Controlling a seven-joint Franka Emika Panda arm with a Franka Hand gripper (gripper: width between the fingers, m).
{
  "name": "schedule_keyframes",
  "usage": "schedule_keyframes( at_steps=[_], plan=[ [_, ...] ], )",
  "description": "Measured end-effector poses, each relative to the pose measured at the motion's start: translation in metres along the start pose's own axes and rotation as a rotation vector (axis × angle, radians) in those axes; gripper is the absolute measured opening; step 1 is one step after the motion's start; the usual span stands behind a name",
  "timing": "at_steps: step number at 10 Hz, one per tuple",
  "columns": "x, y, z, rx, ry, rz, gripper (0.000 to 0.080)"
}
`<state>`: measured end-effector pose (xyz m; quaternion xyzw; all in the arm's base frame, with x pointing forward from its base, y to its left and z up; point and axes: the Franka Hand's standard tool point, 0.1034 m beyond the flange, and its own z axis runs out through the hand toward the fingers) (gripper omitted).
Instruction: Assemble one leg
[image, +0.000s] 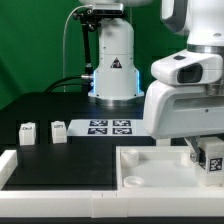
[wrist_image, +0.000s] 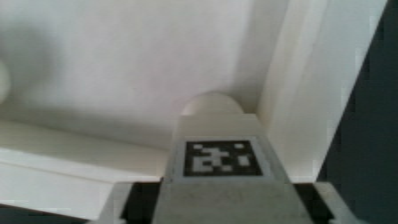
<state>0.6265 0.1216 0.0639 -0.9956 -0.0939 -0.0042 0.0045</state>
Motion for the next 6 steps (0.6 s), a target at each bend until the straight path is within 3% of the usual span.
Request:
schedule_keyframes(
  at_steps=[6],
  plan=[
    [-0.0004,-0.0002,0.0014,-0.001,0.015,0.817,0.0288]
  ],
)
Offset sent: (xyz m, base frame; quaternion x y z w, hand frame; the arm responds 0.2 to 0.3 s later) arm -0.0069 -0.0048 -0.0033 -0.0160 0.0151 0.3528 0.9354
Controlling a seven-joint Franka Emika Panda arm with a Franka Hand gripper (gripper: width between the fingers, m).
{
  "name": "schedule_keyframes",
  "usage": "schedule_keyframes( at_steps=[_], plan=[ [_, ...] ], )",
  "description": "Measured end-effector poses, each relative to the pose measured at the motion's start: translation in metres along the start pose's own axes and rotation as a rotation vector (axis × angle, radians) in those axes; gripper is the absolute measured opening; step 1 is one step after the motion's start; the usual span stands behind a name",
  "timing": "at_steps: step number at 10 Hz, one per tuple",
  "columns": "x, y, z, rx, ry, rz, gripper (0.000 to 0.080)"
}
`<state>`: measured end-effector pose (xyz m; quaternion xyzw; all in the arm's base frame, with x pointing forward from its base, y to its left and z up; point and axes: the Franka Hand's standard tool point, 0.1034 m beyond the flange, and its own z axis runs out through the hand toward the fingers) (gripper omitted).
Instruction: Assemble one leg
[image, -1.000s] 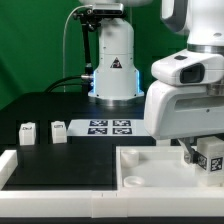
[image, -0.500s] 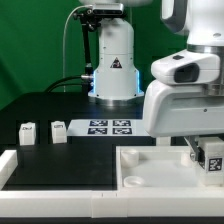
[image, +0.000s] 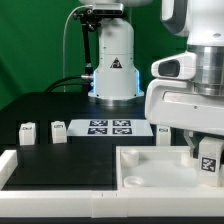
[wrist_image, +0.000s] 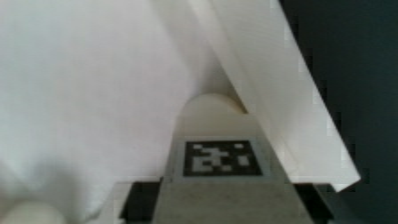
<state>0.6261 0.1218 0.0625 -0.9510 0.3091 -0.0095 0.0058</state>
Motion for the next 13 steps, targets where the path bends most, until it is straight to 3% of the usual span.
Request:
schedule_keyframes(
  at_steps=[6,7,8,9,10,11,13],
  plan=[
    [-0.0009,-0.0016,0.0000,0.001,-0.003,0.631,0.0290],
    [-0.0013,-0.0019,0.0003,0.004,-0.008,0.664,0.0366],
    [-0.0021,-0.0026,0.0004,0.004,-0.010,0.662,0.0366],
    [-0.0022,-0.0026,0.0004,0.005,-0.010,0.593,0.0546],
    [-0.0023,-0.0028,0.0004,0.005,-0.009,0.529,0.0546],
    [-0.0023,-0.0029,0.0003,0.006,-0.009,0.455,0.0631],
    [-0.0019,-0.0030,-0.0003,0.006,-0.005,0.114,0.0644]
  ],
)
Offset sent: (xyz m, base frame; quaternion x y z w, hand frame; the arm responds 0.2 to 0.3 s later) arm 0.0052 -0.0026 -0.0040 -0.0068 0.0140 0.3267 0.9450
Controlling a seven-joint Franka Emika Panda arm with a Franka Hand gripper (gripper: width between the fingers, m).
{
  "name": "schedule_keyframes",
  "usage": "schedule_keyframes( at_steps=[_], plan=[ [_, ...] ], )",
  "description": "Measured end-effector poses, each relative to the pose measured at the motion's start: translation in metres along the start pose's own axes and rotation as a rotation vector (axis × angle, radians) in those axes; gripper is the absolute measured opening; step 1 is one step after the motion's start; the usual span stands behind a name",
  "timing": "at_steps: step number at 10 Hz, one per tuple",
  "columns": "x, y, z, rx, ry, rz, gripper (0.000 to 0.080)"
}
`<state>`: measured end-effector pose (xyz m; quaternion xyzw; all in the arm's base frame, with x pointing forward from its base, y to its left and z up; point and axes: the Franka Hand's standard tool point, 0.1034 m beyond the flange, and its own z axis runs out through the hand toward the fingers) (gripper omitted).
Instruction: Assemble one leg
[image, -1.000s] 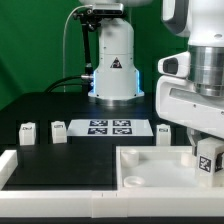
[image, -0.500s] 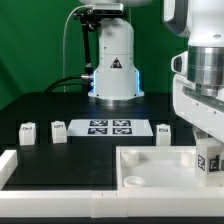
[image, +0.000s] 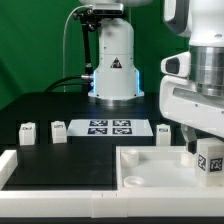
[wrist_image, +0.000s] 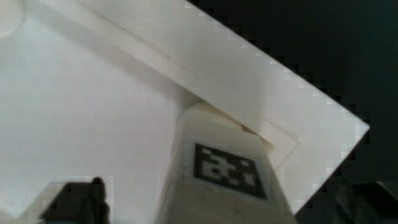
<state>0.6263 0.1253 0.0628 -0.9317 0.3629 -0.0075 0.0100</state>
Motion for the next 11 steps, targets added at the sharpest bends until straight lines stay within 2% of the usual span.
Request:
schedule_keyframes(
  at_steps=[7,10,11],
  plan=[
    [0.0053,0.0043,0.0000,-0.006,-0.001,-0.809,0.0649],
    [0.0073,0.0059,0.0002,-0.020,0.006,-1.009,0.0649],
    [0.0073,0.0060,0.0003,-0.020,0.006,-1.001,0.0526]
  ],
)
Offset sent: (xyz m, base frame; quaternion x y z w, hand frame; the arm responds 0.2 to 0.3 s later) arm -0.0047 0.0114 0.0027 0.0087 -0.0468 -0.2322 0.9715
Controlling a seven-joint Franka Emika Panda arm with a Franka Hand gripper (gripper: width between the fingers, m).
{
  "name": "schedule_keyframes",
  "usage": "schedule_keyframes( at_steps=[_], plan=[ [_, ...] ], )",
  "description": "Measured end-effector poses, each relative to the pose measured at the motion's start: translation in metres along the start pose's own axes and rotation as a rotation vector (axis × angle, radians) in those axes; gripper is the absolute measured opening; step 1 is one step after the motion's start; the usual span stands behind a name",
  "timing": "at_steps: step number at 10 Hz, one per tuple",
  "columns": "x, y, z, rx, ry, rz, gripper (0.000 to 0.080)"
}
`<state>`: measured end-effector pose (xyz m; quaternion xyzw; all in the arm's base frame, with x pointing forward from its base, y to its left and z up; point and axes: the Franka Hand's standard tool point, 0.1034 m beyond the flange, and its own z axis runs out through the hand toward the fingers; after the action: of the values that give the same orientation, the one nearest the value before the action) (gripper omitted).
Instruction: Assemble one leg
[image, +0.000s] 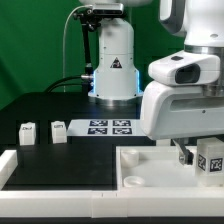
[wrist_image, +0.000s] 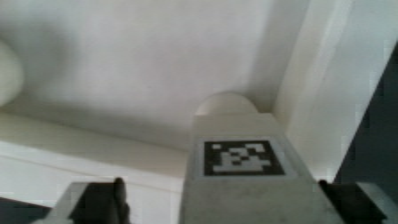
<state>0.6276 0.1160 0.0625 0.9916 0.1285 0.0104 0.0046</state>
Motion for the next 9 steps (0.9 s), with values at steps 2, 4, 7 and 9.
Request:
schedule_keyframes(
  at_steps=[2,4,7,9],
  plan=[
    [-0.0001,0.0001,0.0001,0.000,0.000,0.000,0.0290],
    [-0.0001,0.0001,0.0002,0.000,0.000,0.034,0.0290],
    [-0.0001,-0.0010,0.0003,0.004,0.000,0.236,0.0290],
    [-0.0005,-0.0037,0.0004,0.003,0.000,0.453,0.0290]
  ],
)
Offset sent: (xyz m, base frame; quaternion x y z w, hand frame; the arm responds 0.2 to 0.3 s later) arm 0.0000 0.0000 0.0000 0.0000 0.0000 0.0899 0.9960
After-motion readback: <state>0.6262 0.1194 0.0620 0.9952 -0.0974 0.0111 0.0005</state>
